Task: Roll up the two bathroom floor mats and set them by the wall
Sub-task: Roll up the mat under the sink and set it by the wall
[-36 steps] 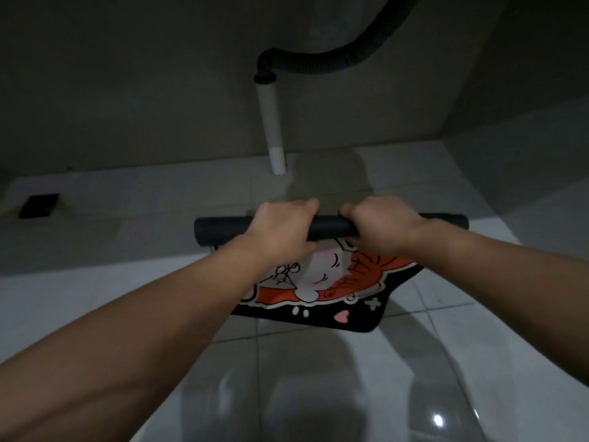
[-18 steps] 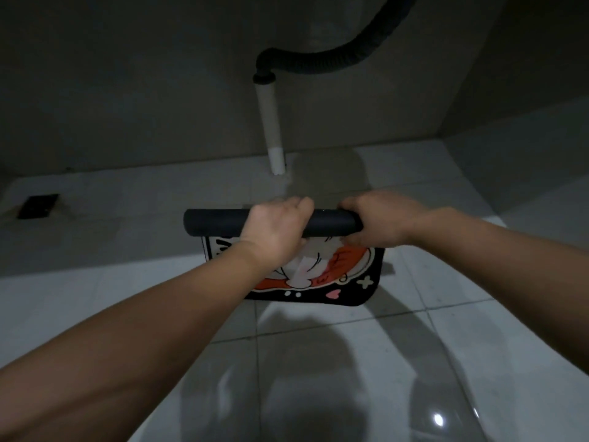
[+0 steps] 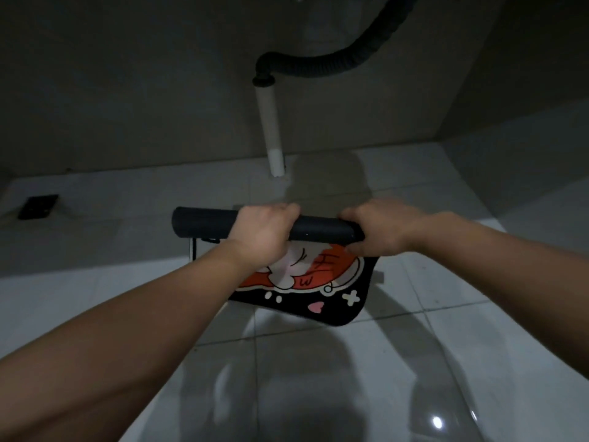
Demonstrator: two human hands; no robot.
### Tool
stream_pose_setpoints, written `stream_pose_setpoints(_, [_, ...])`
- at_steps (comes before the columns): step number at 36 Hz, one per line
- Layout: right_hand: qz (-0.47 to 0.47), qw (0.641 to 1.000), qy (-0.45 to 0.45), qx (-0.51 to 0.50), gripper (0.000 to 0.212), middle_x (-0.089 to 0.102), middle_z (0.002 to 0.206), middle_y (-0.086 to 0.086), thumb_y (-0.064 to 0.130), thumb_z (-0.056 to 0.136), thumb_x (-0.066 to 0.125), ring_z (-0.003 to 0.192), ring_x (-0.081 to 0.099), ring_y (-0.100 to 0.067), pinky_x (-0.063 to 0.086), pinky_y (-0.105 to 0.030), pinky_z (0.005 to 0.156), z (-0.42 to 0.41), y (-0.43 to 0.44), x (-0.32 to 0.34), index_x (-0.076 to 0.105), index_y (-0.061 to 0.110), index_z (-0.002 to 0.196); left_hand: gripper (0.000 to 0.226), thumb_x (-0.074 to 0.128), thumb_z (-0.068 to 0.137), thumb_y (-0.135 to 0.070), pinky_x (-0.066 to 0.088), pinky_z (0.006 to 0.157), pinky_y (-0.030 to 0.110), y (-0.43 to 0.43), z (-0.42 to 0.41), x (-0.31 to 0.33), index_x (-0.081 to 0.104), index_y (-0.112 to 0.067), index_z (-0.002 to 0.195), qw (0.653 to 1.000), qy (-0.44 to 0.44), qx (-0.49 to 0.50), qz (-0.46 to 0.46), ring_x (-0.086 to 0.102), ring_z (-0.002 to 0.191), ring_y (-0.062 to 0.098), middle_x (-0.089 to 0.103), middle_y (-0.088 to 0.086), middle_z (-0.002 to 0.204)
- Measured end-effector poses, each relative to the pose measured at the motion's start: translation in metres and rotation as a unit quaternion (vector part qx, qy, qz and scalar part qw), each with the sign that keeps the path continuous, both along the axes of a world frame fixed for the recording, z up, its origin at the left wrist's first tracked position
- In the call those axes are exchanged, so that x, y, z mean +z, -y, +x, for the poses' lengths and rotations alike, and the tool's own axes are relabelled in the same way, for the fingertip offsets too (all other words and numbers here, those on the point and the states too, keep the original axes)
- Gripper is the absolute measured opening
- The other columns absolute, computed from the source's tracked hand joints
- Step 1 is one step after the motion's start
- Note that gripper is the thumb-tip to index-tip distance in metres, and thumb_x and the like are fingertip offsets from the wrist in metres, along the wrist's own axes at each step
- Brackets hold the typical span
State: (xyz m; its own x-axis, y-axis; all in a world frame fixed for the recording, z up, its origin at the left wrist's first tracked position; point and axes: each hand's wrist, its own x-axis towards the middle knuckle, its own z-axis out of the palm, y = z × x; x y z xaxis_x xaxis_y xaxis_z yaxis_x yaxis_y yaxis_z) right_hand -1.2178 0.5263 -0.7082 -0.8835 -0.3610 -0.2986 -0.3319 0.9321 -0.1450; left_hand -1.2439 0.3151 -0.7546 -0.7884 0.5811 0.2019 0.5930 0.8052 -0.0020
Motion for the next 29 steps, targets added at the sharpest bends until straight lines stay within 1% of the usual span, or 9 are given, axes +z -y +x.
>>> stream_pose_setpoints(4, [0.064, 0.99, -0.119, 0.051, 0.025, 0.058, 0.083, 0.002, 0.038, 0.085, 0.056, 0.075, 0.059, -0.023, 0.034, -0.03, 0.057, 0.006, -0.005, -0.007, 0.052, 0.025, 0.107, 0.028, 0.063, 0.077, -0.027, 0.041, 0.062, 0.03, 0.001, -0.004, 0.004, 0.052, -0.02, 0.102, 0.998, 0.067, -0.007, -0.004, 0.061, 0.087, 0.022, 0.063, -0.001, 0.096])
stream_pose_setpoints(9, [0.089, 0.905, -0.369, 0.194, 0.035, 0.063, 0.077, -0.009, 0.015, 0.074, 0.06, 0.062, 0.061, -0.03, 0.037, -0.03, 0.05, 0.012, -0.01, -0.024, 0.061, 0.008, 0.108, 0.04, 0.075, 0.069, -0.031, 0.048, 0.066, 0.029, -0.001, -0.006, 0.003, 0.054, -0.023, 0.102, 0.959, 0.284, 0.015, 0.007, 0.061, 0.083, 0.021, 0.059, -0.002, 0.088])
stream_pose_setpoints(11, [0.087, 0.902, -0.376, 0.191, 0.038, 0.063, 0.079, -0.011, 0.011, 0.072, 0.064, 0.064, 0.061, -0.031, 0.044, -0.034, 0.054, 0.012, -0.011, -0.029, 0.061, 0.007, 0.109, 0.043, 0.076, 0.069, -0.025, 0.053, 0.071, 0.033, 0.0, -0.007, 0.0, 0.055, -0.021, 0.106, 0.943, 0.328, 0.023, 0.043, 0.061, 0.085, 0.021, 0.062, 0.001, 0.094])
stream_pose_setpoints(14, [0.099, 0.917, -0.349, 0.166, 0.037, 0.062, 0.082, -0.009, 0.016, 0.072, 0.066, 0.069, 0.061, -0.03, 0.043, -0.034, 0.059, 0.009, -0.012, -0.033, 0.059, 0.012, 0.108, 0.034, 0.069, 0.074, -0.025, 0.05, 0.065, 0.032, -0.002, -0.004, -0.001, 0.055, -0.021, 0.105, 0.967, 0.252, 0.02, 0.011, 0.062, 0.084, 0.023, 0.064, 0.002, 0.093])
stream_pose_setpoints(18, [0.061, 0.992, -0.107, 0.026, 0.035, 0.062, 0.09, 0.0, 0.042, 0.074, 0.063, 0.08, 0.061, -0.023, 0.043, -0.03, 0.062, 0.002, -0.003, -0.021, 0.054, 0.028, 0.105, 0.026, 0.059, 0.083, -0.024, 0.034, 0.059, 0.03, -0.006, 0.002, 0.002, 0.049, -0.018, 0.106, 0.997, 0.053, -0.02, -0.054, 0.062, 0.086, 0.025, 0.064, 0.001, 0.096])
stream_pose_setpoints(20, [-0.005, 1.0, 0.008, -0.03, 0.04, 0.064, 0.089, 0.003, 0.045, 0.069, 0.068, 0.079, 0.062, -0.02, 0.05, -0.032, 0.065, -0.002, 0.0, -0.02, 0.055, 0.03, 0.104, 0.025, 0.058, 0.084, -0.026, 0.036, 0.061, 0.031, -0.009, 0.005, 0.003, 0.05, -0.018, 0.105, 0.998, -0.007, -0.037, -0.052, 0.061, 0.089, 0.024, 0.064, 0.001, 0.1])
stream_pose_setpoints(23, [-0.064, 0.995, 0.061, -0.052, 0.039, 0.066, 0.088, 0.002, 0.038, 0.067, 0.073, 0.079, 0.063, -0.02, 0.054, -0.037, 0.071, -0.006, 0.003, -0.018, 0.058, 0.026, 0.101, 0.027, 0.06, 0.082, -0.029, 0.042, 0.067, 0.033, -0.01, 0.004, 0.002, 0.05, -0.019, 0.106, 0.998, -0.031, -0.049, -0.036, 0.06, 0.091, 0.024, 0.063, 0.0, 0.102])
stream_pose_setpoints(25, [-0.03, 0.998, 0.032, -0.047, 0.03, 0.063, 0.083, 0.003, 0.036, 0.073, 0.069, 0.079, 0.063, -0.021, 0.05, -0.033, 0.065, -0.003, 0.006, -0.013, 0.058, 0.026, 0.099, 0.032, 0.062, 0.079, -0.031, 0.046, 0.068, 0.032, -0.009, 0.001, 0.002, 0.049, -0.021, 0.107, 0.999, 0.014, -0.04, -0.025, 0.06, 0.093, 0.023, 0.062, -0.001, 0.103])
stream_pose_setpoints(29, [0.102, 0.954, -0.261, 0.108, 0.019, 0.06, 0.082, -0.003, 0.021, 0.081, 0.058, 0.071, 0.061, -0.029, 0.031, -0.031, 0.053, 0.004, 0.001, -0.023, 0.053, 0.017, 0.099, 0.044, 0.071, 0.07, -0.041, 0.047, 0.068, 0.029, -0.009, -0.006, 0.005, 0.054, -0.023, 0.107, 0.983, 0.182, 0.013, -0.026, 0.062, 0.09, 0.024, 0.065, 0.001, 0.1])
